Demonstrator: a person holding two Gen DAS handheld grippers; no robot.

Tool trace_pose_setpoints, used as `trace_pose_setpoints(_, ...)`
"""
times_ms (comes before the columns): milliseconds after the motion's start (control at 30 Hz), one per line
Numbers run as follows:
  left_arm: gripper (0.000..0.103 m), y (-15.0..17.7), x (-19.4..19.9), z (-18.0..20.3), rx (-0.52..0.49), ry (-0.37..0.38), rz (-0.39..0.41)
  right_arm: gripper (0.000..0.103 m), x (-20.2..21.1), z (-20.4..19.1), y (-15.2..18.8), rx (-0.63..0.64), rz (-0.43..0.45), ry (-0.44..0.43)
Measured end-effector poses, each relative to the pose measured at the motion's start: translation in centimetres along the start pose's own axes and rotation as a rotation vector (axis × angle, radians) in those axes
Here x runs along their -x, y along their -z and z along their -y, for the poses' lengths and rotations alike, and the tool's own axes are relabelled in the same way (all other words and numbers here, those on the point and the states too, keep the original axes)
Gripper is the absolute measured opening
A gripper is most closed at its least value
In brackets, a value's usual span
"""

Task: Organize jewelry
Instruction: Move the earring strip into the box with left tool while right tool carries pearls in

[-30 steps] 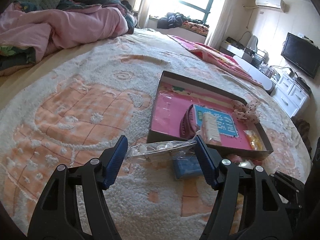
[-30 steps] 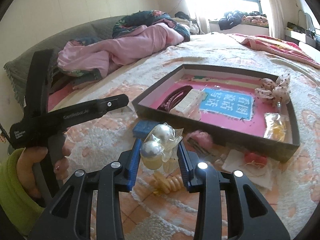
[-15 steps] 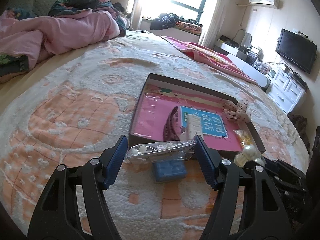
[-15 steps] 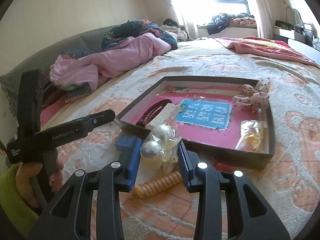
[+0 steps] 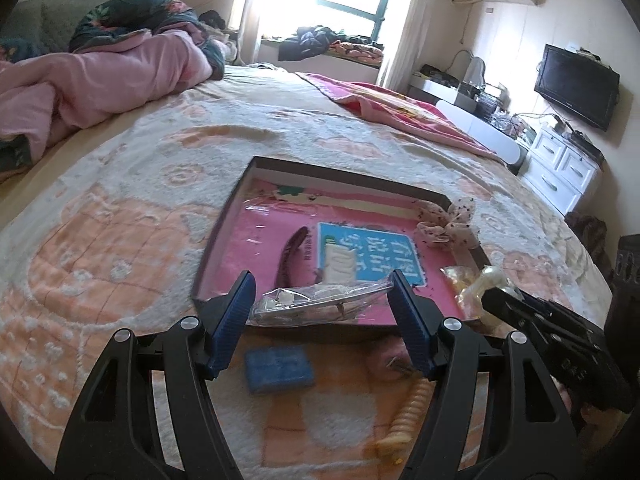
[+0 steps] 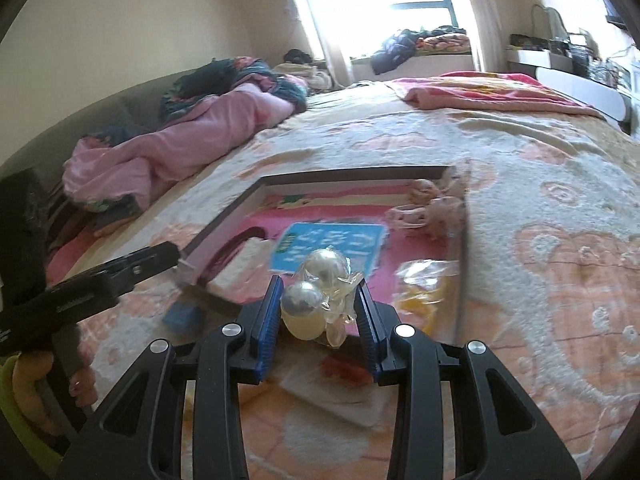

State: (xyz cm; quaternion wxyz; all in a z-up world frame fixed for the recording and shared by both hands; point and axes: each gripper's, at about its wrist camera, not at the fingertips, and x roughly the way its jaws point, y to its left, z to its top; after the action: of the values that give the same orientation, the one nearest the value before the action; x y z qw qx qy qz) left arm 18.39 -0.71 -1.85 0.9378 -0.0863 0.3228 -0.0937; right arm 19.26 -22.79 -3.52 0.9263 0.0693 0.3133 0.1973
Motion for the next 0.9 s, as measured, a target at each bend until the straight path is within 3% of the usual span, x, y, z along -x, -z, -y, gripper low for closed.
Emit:
trace_pose_setpoints(533, 0.059, -0.3, -3.7, 3.7, -0.085, 0.046, -0.05, 0.034, -1.2, 4.3, -1.8, -0.031, -0.008, 0.085)
trace_pose_setpoints(900, 0.059, -0.1, -6.0, 5.2, -0.117, 0.069, -0.095, 0.034, -3.4, 6.1, -3.6, -0.036, -0.049, 0.081)
